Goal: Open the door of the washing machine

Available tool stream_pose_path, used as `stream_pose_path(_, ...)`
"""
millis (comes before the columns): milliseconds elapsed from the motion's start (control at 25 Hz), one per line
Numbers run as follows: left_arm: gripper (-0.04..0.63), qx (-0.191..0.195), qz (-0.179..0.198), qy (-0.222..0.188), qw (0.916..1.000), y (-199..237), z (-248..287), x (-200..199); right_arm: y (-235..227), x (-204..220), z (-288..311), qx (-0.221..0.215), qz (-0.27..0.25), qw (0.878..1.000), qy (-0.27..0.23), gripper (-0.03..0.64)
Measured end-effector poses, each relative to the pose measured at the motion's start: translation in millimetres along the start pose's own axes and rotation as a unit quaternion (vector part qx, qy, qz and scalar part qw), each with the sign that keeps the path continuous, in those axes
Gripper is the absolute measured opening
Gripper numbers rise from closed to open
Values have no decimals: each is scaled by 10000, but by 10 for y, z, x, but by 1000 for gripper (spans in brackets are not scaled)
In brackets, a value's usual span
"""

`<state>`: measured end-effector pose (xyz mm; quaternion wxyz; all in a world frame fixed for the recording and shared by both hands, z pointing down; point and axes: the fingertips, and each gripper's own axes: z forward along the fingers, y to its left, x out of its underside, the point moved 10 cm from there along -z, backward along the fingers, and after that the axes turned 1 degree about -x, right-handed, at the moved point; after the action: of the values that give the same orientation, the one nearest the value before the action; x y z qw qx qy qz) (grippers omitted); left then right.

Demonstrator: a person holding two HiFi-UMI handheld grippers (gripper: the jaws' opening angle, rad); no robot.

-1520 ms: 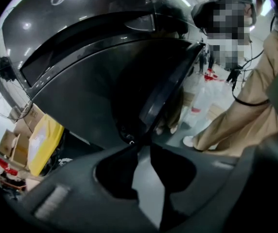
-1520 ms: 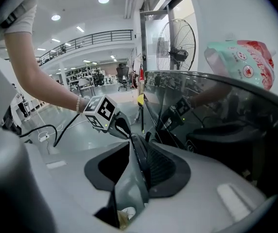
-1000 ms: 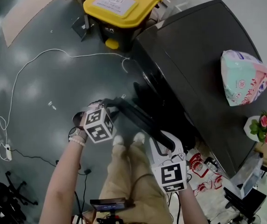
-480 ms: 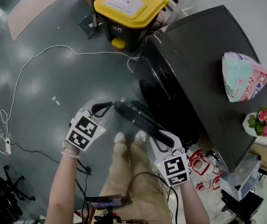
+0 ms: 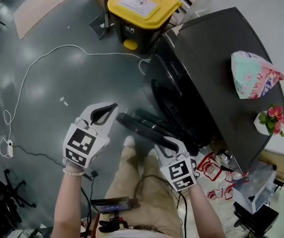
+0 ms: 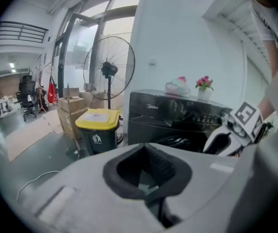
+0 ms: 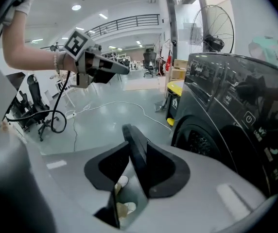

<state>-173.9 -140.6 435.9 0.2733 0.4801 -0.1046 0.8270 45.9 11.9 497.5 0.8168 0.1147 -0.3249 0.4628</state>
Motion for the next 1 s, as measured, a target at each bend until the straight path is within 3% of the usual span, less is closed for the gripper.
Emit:
stream_pose_path(480, -6, -756, -328, -436, 9956, -462, -571, -325, 459, 218, -145, -859, -663, 9933, 398, 101)
stream_pose_path(760, -6, -1097, 6, -590, 9922, -680, -904, -526, 670, 327, -239, -1281, -978, 9843, 716, 101)
stream_pose_path(1000, -6, -1326, -51, -697, 9887, -835, -1136, -626, 706, 404, -267, -1623, -894, 9789, 857, 100)
